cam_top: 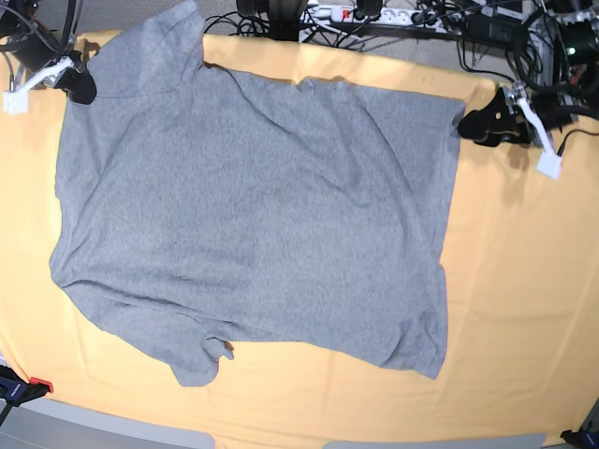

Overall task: Layout the t-shirt on the table in an organized manner, then fold the t-shirt properly
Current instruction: 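Grasp the shirt's shoulder corners with both grippers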

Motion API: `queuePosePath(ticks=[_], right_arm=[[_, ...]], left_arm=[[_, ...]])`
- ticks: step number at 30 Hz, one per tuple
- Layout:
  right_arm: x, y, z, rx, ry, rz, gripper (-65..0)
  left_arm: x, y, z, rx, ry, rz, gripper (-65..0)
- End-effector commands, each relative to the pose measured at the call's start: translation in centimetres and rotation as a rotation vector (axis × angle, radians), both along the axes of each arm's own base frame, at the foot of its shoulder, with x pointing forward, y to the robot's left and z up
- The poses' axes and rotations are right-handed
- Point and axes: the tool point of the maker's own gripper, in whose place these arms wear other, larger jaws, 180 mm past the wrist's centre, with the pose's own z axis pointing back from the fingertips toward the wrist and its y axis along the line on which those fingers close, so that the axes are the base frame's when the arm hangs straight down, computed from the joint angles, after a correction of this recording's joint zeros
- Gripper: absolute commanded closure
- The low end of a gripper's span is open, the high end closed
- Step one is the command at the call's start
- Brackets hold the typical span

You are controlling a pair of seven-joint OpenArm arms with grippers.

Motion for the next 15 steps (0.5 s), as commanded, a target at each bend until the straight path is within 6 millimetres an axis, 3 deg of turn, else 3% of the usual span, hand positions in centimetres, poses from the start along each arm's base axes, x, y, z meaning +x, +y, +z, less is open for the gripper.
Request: queuePosePath(ticks=[1, 9, 15], right_arm=[[0.2, -0.8, 0.8, -0.025, -0.015, 0.007, 0.0], [0.5, -1.0, 1.2, -0.023, -0.028, 0.016, 0.0], [0.7, -0.7, 1.6, 0.001, -0.049, 0.019, 0.0]], left_arm=[[0.0, 0.4, 0.6, 0.016, -0.014, -0.012, -39.0], [-0.9, -0.7, -0.3, -0.02, 0.008, -0.001, -39.0], [-1.6, -3.0, -1.3, -0.054, 0.046, -0.06, -39.0]])
